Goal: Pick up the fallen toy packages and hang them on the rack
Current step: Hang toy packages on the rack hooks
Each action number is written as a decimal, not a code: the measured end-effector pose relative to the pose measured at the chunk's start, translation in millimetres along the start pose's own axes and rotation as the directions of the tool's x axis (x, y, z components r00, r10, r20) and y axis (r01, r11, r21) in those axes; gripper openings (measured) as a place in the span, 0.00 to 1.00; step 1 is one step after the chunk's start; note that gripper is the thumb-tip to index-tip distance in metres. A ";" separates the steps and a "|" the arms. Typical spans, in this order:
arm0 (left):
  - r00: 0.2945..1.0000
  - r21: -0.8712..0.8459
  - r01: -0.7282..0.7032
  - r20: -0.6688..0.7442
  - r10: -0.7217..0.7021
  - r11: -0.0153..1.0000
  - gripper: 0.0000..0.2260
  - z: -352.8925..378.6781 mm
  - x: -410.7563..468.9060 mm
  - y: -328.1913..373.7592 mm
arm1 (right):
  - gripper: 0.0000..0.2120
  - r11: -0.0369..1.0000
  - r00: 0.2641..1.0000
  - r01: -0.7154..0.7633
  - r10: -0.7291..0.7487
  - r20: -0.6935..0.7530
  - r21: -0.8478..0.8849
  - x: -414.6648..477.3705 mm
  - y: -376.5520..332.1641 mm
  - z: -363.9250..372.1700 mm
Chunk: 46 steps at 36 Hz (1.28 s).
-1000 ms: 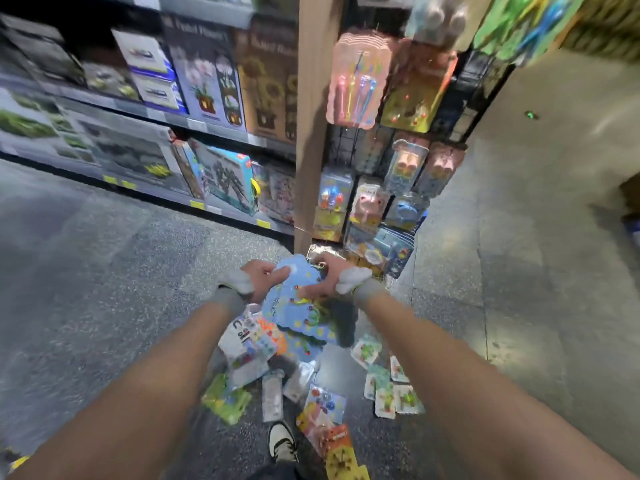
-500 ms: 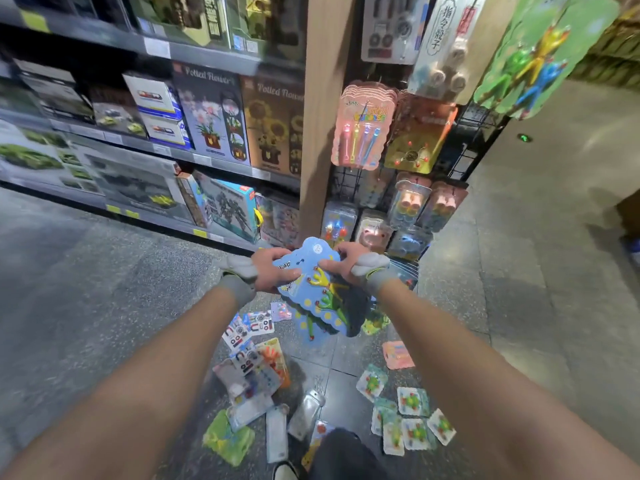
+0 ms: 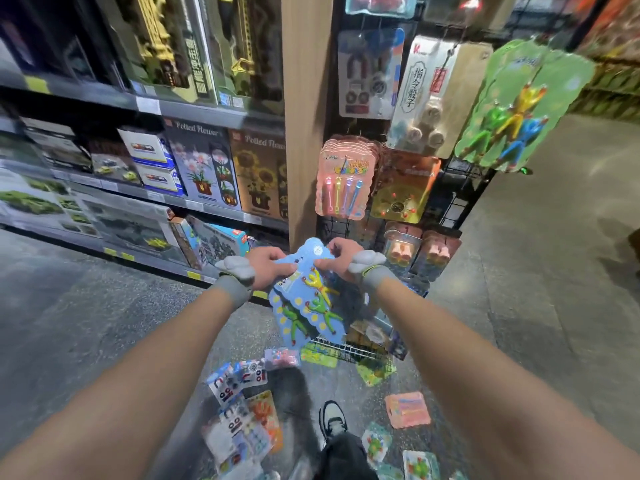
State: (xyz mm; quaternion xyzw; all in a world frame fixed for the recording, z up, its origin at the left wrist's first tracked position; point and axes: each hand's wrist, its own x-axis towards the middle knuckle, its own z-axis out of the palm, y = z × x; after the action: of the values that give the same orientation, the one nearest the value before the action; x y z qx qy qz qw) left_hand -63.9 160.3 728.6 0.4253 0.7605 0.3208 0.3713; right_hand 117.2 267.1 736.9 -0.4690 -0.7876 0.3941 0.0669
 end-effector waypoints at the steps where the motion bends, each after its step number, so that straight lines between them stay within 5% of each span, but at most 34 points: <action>1: 1.000 -0.001 0.007 -0.010 -0.007 1.000 0.12 1.1 8.4 2.3 | 0.17 0.999 1.000 0.022 -0.023 0.009 0.030 8.5 0.2 -2.1; 9: 0.999 0.139 0.034 0.015 -0.037 0.990 0.15 15.5 39.7 -0.8 | 0.14 0.999 0.994 0.052 -0.052 0.101 0.001 42.6 30.7 5.2; 19: 0.996 0.215 0.068 0.034 -0.077 0.974 0.18 33.6 33.5 -38.2 | 0.23 0.999 0.970 -0.035 0.042 0.241 -0.034 33.5 57.1 27.9; 28: 0.991 0.229 0.132 0.003 -0.136 0.964 0.16 20.4 21.2 -56.6 | 0.30 0.927 0.960 -0.200 0.251 0.127 -0.318 2.9 76.8 15.3; 46: 0.989 0.255 0.147 -0.021 -0.146 0.956 0.13 12.4 21.2 -47.1 | 0.30 0.913 0.936 -0.326 0.348 0.049 -0.244 -14.9 89.6 -4.5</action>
State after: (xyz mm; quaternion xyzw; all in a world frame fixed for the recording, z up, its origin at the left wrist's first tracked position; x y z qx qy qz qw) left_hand -80.5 160.9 678.1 0.4119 0.8252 0.1920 0.3353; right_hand 189.0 280.2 682.6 -0.5839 -0.7377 0.3258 -0.0935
